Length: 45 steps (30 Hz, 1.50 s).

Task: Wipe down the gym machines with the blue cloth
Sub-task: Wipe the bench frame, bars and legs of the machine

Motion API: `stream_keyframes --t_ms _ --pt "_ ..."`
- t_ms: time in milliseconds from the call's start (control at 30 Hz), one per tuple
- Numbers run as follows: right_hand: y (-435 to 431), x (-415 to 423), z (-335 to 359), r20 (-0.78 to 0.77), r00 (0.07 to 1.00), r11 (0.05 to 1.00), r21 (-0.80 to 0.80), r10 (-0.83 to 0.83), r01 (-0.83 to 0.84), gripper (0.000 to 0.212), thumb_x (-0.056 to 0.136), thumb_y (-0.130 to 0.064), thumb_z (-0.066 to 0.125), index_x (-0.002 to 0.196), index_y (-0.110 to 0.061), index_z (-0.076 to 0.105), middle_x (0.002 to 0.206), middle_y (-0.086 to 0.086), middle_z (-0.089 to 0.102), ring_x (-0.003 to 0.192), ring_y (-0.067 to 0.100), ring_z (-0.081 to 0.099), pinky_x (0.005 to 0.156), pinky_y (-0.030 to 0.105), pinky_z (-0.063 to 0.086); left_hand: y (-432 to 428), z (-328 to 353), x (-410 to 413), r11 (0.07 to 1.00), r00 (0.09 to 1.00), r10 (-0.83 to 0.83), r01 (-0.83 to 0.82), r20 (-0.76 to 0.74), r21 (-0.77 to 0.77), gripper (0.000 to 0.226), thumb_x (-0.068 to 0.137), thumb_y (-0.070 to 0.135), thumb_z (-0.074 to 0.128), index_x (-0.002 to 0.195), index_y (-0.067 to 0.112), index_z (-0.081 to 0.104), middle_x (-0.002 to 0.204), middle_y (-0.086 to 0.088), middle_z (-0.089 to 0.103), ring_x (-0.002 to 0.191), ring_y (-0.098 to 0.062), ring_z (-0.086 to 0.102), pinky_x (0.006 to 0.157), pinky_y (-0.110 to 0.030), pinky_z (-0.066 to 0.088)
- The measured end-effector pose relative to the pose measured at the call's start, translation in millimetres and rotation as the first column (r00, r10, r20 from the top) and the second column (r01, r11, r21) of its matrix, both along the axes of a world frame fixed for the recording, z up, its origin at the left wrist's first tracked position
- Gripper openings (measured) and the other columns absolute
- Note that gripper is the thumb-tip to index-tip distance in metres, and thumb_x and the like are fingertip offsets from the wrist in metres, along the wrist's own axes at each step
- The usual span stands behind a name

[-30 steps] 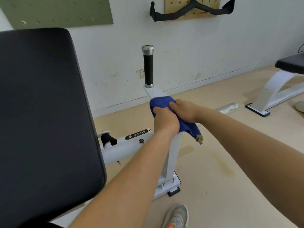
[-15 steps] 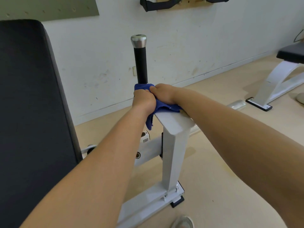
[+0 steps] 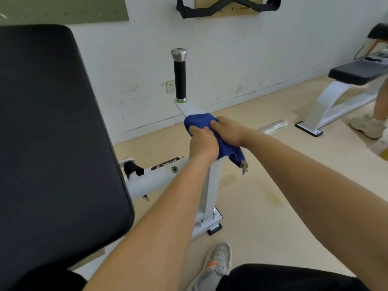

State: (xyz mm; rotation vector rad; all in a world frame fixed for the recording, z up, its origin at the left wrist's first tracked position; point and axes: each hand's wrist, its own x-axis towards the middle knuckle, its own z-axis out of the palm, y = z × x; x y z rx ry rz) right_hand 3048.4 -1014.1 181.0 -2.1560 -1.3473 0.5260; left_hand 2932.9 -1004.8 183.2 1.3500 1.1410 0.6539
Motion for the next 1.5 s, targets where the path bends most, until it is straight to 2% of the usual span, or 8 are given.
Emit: stream_keyframes --t_ms 200,333,600,833,967,1167,1333,1500 --pt "-53 -30 -26 -0.23 0.968 0.935 0.31 -0.102 0.173 0.028 0.106 -0.029 0.031 0.117 -0.016 0.053 0.105 -0.001 0.061 0.096 0.019 0.057 0.079 0.033 0.041 -32 -29 -21 0.93 0.99 -0.113 0.135 -0.083 0.343 0.041 0.107 0.029 0.027 0.145 0.013 0.025 0.108 -0.003 0.052 0.084 -0.018 0.049 0.071 -0.027 0.036" --pt "-68 -42 -56 -0.27 0.952 0.889 0.388 -0.142 0.242 0.023 0.105 -0.024 0.035 0.1 -0.018 0.056 0.085 -0.005 0.063 0.074 0.006 0.057 0.063 0.026 0.043 -45 -67 -19 0.881 0.998 -0.062 0.055 0.0 0.47 0.05 0.104 0.017 0.032 0.15 0.034 0.024 0.114 0.001 0.059 0.088 -0.013 0.058 0.064 -0.005 0.04" --pt "-81 -34 -75 -0.204 0.969 0.785 0.572 -0.143 0.236 0.032 0.096 -0.006 0.045 0.071 -0.025 0.051 0.054 -0.003 0.05 0.051 0.011 0.04 0.048 0.021 0.033 -36 -94 -19 0.851 0.991 -0.059 -0.012 0.118 0.525 0.063 0.096 0.001 0.033 0.149 0.036 0.036 0.074 0.008 0.053 0.064 -0.003 0.048 0.058 -0.016 0.038" --pt "-78 -45 -81 -0.385 0.923 0.811 0.532 -0.023 0.242 0.039 0.086 -0.01 0.043 0.11 -0.031 0.066 0.079 0.003 0.068 0.076 0.031 0.062 0.064 0.042 0.052 -45 -99 -23 0.887 0.972 -0.126 0.02 0.2 0.461 0.046 0.092 0.021 0.048 0.133 0.038 0.039 0.091 0.029 0.065 0.083 0.006 0.062 0.066 -0.01 0.045" --pt "-69 -39 -67 -0.546 0.838 0.779 0.524 -0.002 0.344 0.035 0.105 -0.03 0.037 0.08 -0.029 0.062 0.075 -0.022 0.065 0.073 -0.005 0.058 0.073 0.024 0.044 -29 -80 -8 0.914 0.981 -0.01 -0.07 0.195 0.399 0.035 0.106 0.038 0.034 0.133 0.02 0.044 0.09 0.019 0.062 0.085 0.0 0.061 0.073 -0.023 0.044" --pt "-42 -38 -74 -0.456 0.885 0.695 0.606 -0.095 0.387 0.041 0.107 -0.028 0.037 0.067 -0.027 0.045 0.057 -0.017 0.05 0.055 0.001 0.042 0.055 0.018 0.032 -11 -90 12 0.782 0.987 0.108 -0.16 0.121 0.603 0.043 0.103 0.039 0.029 0.134 0.015 0.045 0.088 0.012 0.062 0.079 -0.003 0.06 0.062 -0.005 0.038" --pt "-41 -35 -117 -0.269 0.944 0.785 0.536 -0.191 0.311 0.034 0.107 -0.021 0.036 0.077 -0.033 0.045 0.064 -0.012 0.052 0.059 -0.001 0.051 0.053 0.019 0.029 -9 -133 6 0.774 0.996 0.078 -0.089 0.045 0.626 0.039 0.1 0.021 0.041 0.138 0.015 0.046 0.105 0.008 0.062 0.09 -0.007 0.056 0.068 -0.001 0.037" --pt "-40 -38 -129 -0.323 0.932 0.832 0.462 -0.164 0.307 0.027 0.108 -0.024 0.03 0.092 -0.02 0.052 0.072 -0.012 0.056 0.062 -0.001 0.053 0.054 0.017 0.033 -12 -148 1 0.802 0.998 -0.022 -0.014 0.053 0.597 0.043 0.1 0.036 0.037 0.131 0.009 0.047 0.113 -0.003 0.063 0.101 -0.02 0.062 0.077 -0.024 0.046"
